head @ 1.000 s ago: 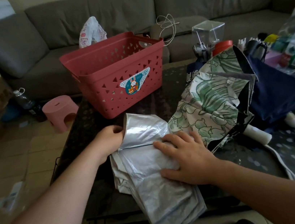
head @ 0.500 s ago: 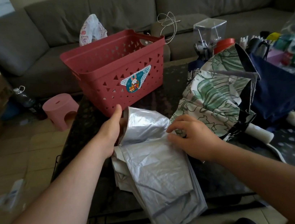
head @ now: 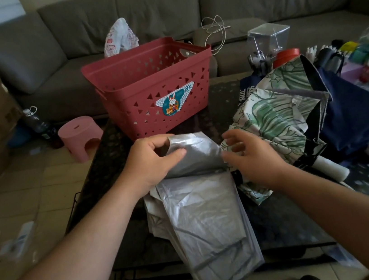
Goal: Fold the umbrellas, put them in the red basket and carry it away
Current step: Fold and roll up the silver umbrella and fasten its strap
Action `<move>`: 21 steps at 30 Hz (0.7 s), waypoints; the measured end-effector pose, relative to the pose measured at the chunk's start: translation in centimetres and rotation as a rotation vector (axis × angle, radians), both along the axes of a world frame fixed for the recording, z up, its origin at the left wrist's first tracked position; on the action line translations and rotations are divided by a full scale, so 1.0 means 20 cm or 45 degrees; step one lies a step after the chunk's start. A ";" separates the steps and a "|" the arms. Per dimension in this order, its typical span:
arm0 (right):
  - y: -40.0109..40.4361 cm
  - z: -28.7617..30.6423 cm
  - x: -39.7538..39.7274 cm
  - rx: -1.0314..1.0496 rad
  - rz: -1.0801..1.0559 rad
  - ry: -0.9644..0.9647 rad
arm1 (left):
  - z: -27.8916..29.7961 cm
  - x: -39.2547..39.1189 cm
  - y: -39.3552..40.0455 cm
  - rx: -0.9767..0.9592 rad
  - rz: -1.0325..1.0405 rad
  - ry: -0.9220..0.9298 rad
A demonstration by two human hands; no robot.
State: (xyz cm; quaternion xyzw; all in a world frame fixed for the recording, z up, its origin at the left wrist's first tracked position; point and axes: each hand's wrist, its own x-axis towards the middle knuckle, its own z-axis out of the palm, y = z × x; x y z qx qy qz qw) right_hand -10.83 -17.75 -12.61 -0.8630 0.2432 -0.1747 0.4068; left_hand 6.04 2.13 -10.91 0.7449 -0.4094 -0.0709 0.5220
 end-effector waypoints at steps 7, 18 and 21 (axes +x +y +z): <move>-0.01 0.07 -0.01 0.274 -0.033 0.044 | 0.01 -0.05 0.12 -0.124 -0.150 0.066; 0.04 0.13 0.02 0.756 0.268 0.005 | -0.02 -0.11 0.26 -0.033 -0.200 0.353; 0.05 0.14 0.05 0.793 0.269 0.000 | 0.00 -0.13 0.27 -0.022 -0.185 0.381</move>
